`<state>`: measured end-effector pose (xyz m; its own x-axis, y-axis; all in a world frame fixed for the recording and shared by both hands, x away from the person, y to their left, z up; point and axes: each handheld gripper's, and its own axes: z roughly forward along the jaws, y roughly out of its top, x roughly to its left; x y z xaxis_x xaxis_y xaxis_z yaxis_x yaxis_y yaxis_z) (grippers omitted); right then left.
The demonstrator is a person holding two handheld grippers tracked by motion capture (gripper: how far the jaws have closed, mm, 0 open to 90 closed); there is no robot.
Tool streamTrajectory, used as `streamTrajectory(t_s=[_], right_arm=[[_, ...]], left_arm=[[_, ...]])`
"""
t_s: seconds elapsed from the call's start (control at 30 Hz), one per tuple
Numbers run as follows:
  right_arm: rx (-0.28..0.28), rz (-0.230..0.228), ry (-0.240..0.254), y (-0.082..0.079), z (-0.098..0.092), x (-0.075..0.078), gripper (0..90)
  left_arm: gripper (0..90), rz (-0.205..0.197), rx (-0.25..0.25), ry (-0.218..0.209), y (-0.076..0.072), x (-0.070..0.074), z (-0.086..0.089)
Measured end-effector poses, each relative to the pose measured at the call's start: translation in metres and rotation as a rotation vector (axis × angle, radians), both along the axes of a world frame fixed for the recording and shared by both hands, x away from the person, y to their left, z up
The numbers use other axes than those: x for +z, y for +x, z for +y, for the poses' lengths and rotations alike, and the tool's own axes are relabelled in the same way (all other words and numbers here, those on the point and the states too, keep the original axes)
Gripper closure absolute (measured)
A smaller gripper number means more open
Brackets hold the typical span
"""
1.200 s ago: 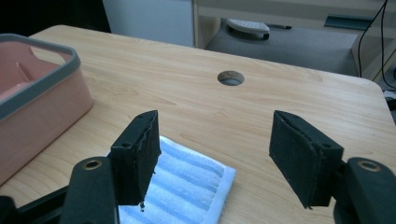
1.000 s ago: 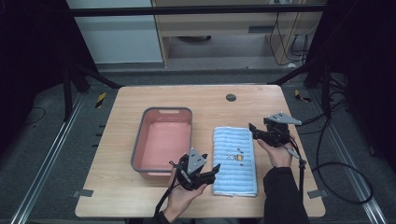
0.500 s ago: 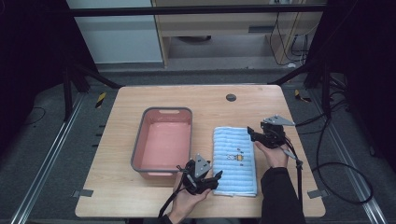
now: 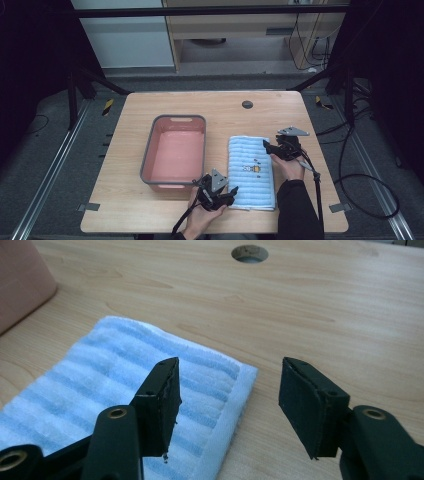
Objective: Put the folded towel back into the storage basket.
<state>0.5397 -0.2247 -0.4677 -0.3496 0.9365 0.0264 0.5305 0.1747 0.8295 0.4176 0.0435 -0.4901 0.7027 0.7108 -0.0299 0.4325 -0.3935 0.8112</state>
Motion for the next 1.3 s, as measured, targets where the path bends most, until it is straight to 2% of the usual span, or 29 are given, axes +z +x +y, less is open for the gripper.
streamTrajectory(t_s=[0.47,0.67,0.83,0.93,1.1,1.17,1.2,1.27,1.3], right_arm=[[0.015,0.083,-0.041,0.007,0.007,-0.022,43.5],[0.032,0.112,-0.056,0.008,0.010,-0.028,45.7],[0.027,0.134,-0.028,0.008,0.005,-0.033,47.6],[0.019,0.144,-0.010,0.009,0.003,-0.034,48.7],[0.030,0.157,0.000,0.008,0.005,-0.034,56.4],[0.042,0.157,0.002,0.008,0.005,-0.034,62.7],[0.042,0.157,0.002,0.008,0.005,-0.034,62.7],[0.050,0.162,0.013,0.008,0.006,-0.034,68.3],[0.056,0.171,0.031,0.007,0.007,-0.034,74.2]], left_arm=[[47.5,0.020,0.015,0.023,0.002,-0.013,-0.006],[47.9,0.049,0.035,0.018,0.003,-0.016,-0.007],[50.2,0.077,0.034,0.010,0.005,-0.017,-0.007],[52.8,0.077,0.036,0.009,0.004,-0.017,-0.008],[56.8,0.079,0.041,0.003,0.002,-0.017,-0.009],[62.5,0.092,0.037,0.001,0.002,-0.017,-0.010],[64.0,0.092,0.037,0.001,0.002,-0.017,-0.010],[65.8,0.105,0.036,-0.010,0.002,-0.016,-0.010],[70.1,0.109,0.035,-0.015,0.002,-0.016,-0.010]])
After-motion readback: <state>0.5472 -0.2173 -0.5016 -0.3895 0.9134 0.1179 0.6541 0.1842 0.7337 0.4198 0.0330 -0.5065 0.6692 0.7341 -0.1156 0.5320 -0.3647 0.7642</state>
